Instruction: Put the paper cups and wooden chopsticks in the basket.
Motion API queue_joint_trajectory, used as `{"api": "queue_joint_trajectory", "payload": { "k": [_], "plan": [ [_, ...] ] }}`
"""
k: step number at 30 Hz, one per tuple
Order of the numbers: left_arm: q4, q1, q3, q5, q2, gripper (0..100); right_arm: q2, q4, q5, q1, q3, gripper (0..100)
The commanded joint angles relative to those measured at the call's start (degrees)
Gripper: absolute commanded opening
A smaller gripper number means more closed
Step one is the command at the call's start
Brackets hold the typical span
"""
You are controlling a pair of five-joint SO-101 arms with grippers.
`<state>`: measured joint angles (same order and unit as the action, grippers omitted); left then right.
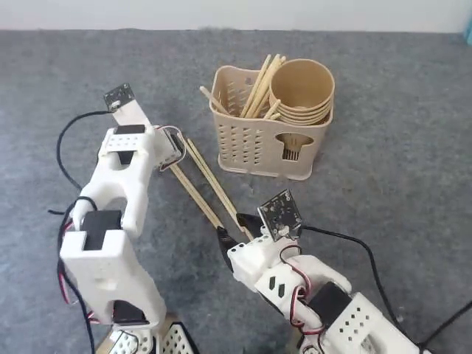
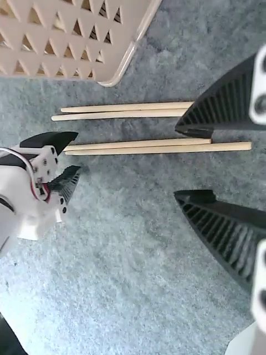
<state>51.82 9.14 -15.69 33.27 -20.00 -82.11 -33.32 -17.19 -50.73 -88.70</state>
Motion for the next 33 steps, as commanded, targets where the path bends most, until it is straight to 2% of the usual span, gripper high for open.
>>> {"api": "queue_joint_trajectory", "payload": {
  "k": [1, 4, 24, 30, 33],
  "plan": [
    [0.88, -0.79, 3.38, 0.44, 0.53, 6, 0.92, 1.45, 1.23, -0.48, 1.23, 16.5],
    [0.88, -0.79, 3.38, 0.44, 0.53, 1, 0.92, 1.45, 1.23, -0.48, 1.23, 16.5],
    [3.78, 0.35, 3.21, 0.09, 3.08, 1, 2.33, 2.77, 1.41, -0.75, 1.32, 16.5],
    [0.35, 1.23, -4.88, 0.00, 13.80, 1, 14.46, 3.12, 1.32, -0.75, 7.30, 16.5],
    [-2.02, 1.14, -9.27, -2.37, 19.43, 1, 23.43, 3.30, 1.32, -0.75, 11.60, 16.5]
  ]
}}
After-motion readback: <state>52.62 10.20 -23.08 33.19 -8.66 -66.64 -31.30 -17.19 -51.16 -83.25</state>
